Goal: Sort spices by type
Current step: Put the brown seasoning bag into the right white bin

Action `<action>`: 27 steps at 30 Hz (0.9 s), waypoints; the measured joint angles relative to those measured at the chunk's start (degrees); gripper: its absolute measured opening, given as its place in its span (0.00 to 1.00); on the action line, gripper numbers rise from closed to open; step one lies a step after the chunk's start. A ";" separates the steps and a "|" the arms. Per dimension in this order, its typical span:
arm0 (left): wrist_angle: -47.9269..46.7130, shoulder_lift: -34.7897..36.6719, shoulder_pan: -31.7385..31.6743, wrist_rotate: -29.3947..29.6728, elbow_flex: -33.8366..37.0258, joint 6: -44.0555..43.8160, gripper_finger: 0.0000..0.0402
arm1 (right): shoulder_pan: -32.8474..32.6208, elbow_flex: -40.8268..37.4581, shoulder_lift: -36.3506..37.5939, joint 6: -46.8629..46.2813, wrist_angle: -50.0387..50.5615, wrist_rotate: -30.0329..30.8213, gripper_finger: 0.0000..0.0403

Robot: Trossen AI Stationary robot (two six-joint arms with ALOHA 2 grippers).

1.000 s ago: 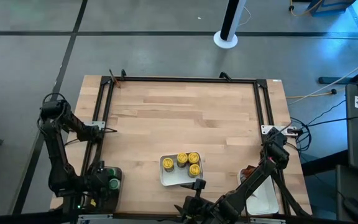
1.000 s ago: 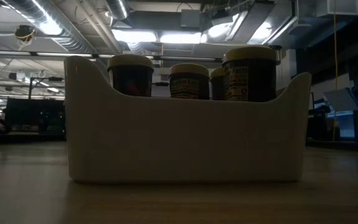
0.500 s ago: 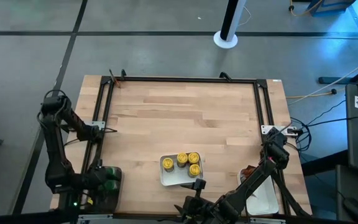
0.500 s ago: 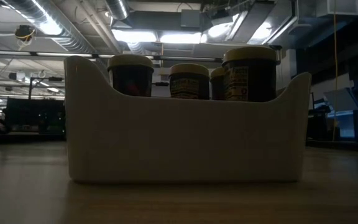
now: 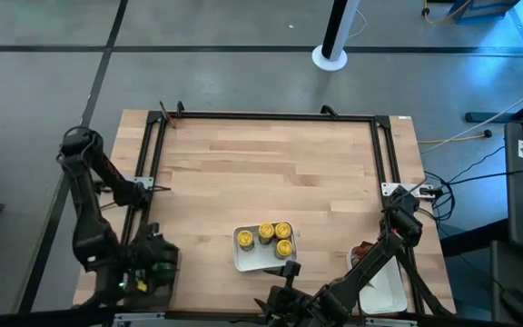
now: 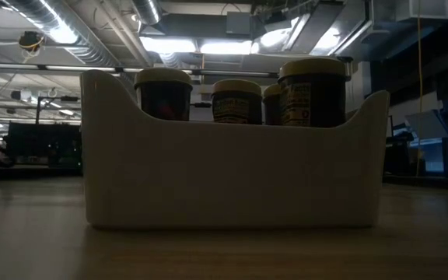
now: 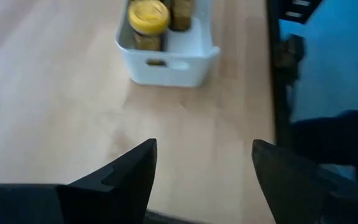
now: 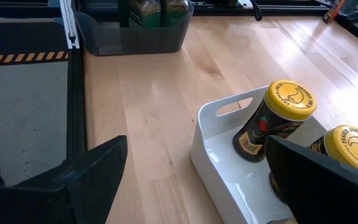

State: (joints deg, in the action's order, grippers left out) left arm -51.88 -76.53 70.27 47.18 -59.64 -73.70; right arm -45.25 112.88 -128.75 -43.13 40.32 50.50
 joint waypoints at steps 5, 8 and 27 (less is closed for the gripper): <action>0.24 0.06 -5.84 0.16 0.00 7.36 0.63 | 1.55 0.00 0.00 0.08 0.08 0.04 0.94; 0.20 0.47 -9.31 0.12 0.00 12.37 0.63 | 3.33 0.00 -0.02 1.71 0.17 0.54 0.94; -1.54 17.01 -35.83 0.08 0.96 46.46 0.63 | 16.77 0.00 12.61 7.88 28.56 15.89 0.94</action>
State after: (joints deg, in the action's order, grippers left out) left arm -53.42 -59.53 34.44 47.26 -58.68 -27.23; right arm -28.47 112.88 -116.14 -35.25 68.87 66.39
